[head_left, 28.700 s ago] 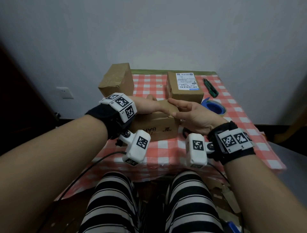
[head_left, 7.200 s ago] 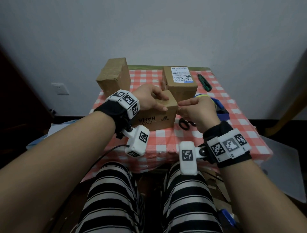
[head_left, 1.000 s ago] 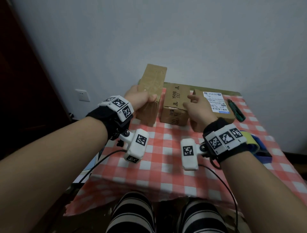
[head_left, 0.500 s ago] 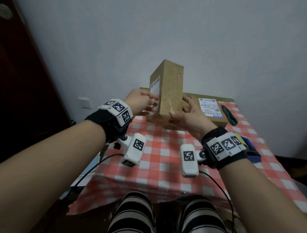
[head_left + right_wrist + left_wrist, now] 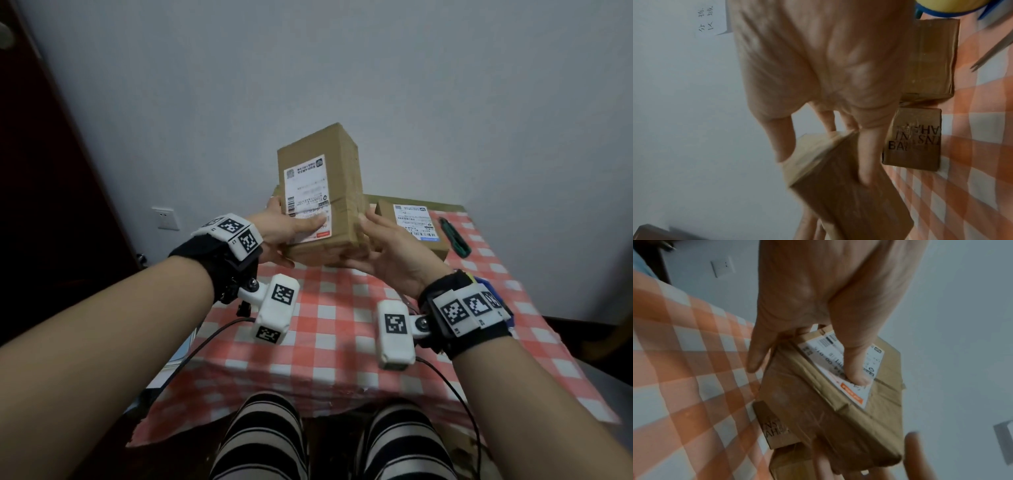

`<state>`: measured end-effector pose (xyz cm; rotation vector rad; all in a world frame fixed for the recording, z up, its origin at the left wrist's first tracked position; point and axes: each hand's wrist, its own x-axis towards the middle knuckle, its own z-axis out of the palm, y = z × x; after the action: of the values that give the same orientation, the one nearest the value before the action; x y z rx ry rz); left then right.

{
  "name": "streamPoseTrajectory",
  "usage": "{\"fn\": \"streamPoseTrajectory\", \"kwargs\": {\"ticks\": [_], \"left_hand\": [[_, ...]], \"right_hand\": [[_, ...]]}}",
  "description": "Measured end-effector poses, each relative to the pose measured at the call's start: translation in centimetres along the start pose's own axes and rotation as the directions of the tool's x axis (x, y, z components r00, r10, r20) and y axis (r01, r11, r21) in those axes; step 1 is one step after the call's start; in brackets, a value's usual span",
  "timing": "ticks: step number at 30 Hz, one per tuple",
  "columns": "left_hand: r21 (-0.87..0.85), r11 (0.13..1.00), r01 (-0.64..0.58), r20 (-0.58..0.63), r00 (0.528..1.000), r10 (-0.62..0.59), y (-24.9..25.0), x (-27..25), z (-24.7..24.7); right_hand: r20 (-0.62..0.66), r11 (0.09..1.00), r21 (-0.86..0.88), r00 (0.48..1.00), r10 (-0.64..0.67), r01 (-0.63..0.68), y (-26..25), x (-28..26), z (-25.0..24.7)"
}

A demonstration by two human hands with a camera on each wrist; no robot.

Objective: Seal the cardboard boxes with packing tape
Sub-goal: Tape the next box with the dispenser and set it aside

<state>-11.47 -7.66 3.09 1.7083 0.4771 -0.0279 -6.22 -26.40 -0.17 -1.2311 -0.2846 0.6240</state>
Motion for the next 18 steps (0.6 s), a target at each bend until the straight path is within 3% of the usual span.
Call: {"fn": "streamPoseTrajectory", "kwargs": {"ticks": [3,6,9,12,18], "left_hand": [[0.043,0.997,-0.069,-0.025,0.997,0.071,-0.3,0.6,0.0],[0.183,0.981,-0.062,-0.019,0.998,0.067,-0.3,1.0,-0.4],[0.314,0.947,-0.067,0.054,0.997,0.053,-0.3,1.1,-0.9],[0.196,0.980,-0.048,0.071,0.997,0.034,-0.7,1.3,-1.1],[0.004,0.999,-0.052,0.094,0.994,0.051,-1.8,1.7,-1.5]], "right_hand": [[-0.026,0.998,-0.056,1.000,-0.002,0.001,0.2,-0.1,-0.4],[-0.060,0.993,-0.121,0.998,0.009,-0.016,0.8,-0.2,-0.9],[-0.099,0.964,-0.263,0.993,-0.068,0.040,1.1,-0.2,-1.3],[-0.074,0.916,-0.394,0.991,-0.114,0.077,0.9,-0.6,-1.4],[0.008,0.903,-0.404,0.988,-0.157,0.147,-0.1,-1.8,-0.7]]}}
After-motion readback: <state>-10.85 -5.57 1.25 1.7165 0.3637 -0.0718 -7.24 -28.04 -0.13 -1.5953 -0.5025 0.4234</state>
